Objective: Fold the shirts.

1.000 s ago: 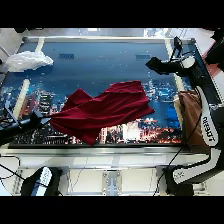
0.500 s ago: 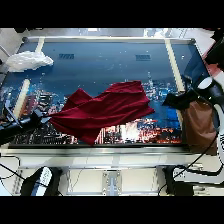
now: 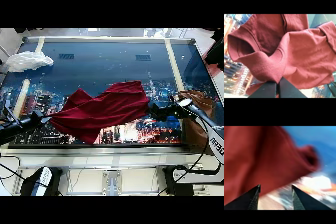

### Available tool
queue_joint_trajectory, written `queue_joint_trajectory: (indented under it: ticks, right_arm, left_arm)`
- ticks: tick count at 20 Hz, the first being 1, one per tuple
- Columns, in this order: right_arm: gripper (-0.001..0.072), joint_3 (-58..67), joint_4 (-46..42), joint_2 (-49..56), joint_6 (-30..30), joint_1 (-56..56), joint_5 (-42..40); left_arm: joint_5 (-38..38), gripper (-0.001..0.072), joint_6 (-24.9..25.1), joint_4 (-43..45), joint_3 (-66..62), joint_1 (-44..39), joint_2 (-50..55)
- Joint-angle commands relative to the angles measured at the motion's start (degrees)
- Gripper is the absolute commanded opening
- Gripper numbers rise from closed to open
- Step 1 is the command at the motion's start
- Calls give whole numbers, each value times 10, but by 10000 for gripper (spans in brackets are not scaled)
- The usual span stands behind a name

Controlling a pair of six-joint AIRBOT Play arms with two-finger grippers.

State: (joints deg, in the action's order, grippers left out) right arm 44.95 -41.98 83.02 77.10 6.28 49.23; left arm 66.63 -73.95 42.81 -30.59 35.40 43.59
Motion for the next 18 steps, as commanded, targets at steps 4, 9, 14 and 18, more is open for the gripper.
queue_joint_trajectory:
  ticks: [4,9,14,18]
  right_arm:
    - [14,7,69,15,-2,-15,-100]
    - [11,91,40,-96,-77,-15,9]
    - [11,197,-123,-391,-42,-15,157]
    - [9,334,-149,-532,9,-15,137]
  left_arm:
    - [-1,16,0,0,0,0,0]
    - [70,15,35,1,-77,17,-15]
    - [171,13,45,0,-323,87,-61]
    - [209,13,45,20,-560,87,-54]
